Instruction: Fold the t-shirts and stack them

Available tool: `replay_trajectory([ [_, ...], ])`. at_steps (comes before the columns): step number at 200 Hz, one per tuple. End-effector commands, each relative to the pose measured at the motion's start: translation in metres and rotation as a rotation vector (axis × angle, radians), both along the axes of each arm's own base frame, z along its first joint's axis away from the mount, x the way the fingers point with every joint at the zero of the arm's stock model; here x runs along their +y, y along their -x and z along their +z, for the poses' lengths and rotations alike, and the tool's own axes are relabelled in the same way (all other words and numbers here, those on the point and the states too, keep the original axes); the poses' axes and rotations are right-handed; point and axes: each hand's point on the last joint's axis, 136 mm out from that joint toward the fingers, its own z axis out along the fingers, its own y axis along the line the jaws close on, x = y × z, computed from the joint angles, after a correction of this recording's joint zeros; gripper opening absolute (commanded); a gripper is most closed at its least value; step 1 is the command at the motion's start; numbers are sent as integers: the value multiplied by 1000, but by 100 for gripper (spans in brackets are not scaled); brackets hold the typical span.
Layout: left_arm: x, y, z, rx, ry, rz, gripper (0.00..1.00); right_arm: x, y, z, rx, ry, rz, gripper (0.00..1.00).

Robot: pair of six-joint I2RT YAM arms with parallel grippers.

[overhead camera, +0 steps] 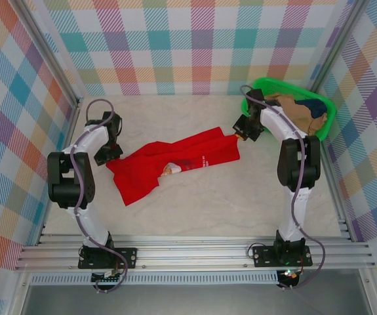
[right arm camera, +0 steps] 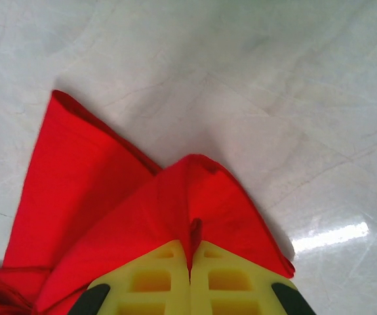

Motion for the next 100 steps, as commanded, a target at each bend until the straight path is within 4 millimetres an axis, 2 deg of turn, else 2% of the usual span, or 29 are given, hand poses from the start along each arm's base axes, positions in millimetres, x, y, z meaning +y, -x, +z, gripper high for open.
replay_trajectory([
  [1, -1, 38, 28, -27, 19, 63, 58, 3, 19, 12, 7, -29, -11, 0],
  [20, -23, 83, 30, -14, 105, 81, 58, 4, 35, 8, 21, -34, -9, 0],
  [30, -38, 110, 22, 11, 181, 94, 54, 4, 40, 8, 24, -35, -7, 0],
  [46, -63, 141, 3, 48, 311, 106, 49, 4, 47, 4, 32, -34, -3, 0],
  [74, -100, 162, -22, 68, 462, 83, 48, 5, 51, 3, 33, -34, 15, 0],
  [100, -102, 175, -41, 159, 429, 83, 51, 5, 53, 5, 31, -36, 21, 0],
])
